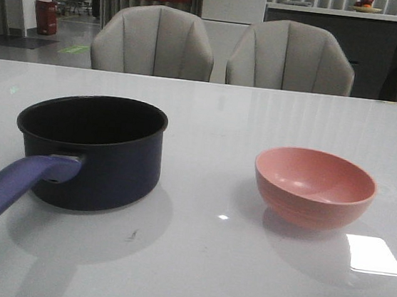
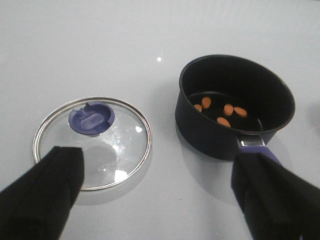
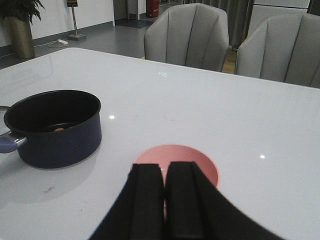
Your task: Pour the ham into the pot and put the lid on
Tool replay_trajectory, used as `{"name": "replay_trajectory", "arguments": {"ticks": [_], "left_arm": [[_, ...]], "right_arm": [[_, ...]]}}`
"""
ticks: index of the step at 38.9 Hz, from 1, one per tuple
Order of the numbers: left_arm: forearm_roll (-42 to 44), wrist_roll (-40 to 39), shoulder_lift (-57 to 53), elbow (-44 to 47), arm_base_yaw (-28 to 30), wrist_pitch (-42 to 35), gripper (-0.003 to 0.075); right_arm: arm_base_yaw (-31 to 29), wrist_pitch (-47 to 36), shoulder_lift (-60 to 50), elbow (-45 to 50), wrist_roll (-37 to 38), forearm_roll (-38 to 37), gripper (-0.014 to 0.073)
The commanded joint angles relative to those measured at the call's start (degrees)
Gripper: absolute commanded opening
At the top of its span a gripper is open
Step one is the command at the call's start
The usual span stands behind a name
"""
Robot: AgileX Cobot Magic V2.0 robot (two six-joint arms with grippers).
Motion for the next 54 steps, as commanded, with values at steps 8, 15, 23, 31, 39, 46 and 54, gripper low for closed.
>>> {"name": "replay_trajectory", "arguments": {"ticks": [8,15,23,31,39,46,54], "left_arm": [[1.55,-4.08,19.26,-12.43,0.47,-1.83,0.0659],[0.86,-5.84,29.51,-18.8,6.65,1.0,0.0659],[-3.11,-4.46,41.79,-25.94,13.92,5.01,0.0659],[-4.37,1.9,55.57,-36.2,14.57,17.02,0.0659],[-6.16,1.9,63.53,-42.55,14.57,19.38,0.0659],[-6.43,1.63,68.71,-46.76,15.3,21.66,0.0659],[-6.8,1.63,72.67,-48.32,16.2,23.64,0.0659]], "right_arm": [[0.0,-4.17,0.28,-1.67,-0.59,0.38,0.0169],[0.0,-4.17,0.28,-1.67,-0.59,0.38,0.0169],[0.0,-4.17,0.28,-1.67,-0.59,0.38,0.0169],[0.0,-4.17,0.28,-1.67,-0.59,0.38,0.0169],[0.0,-4.17,0.28,-1.67,-0.59,0.38,0.0169],[0.0,-4.17,0.28,-1.67,-0.59,0.38,0.0169],[0.0,-4.17,0.28,-1.67,-0.59,0.38,0.0169]]}}
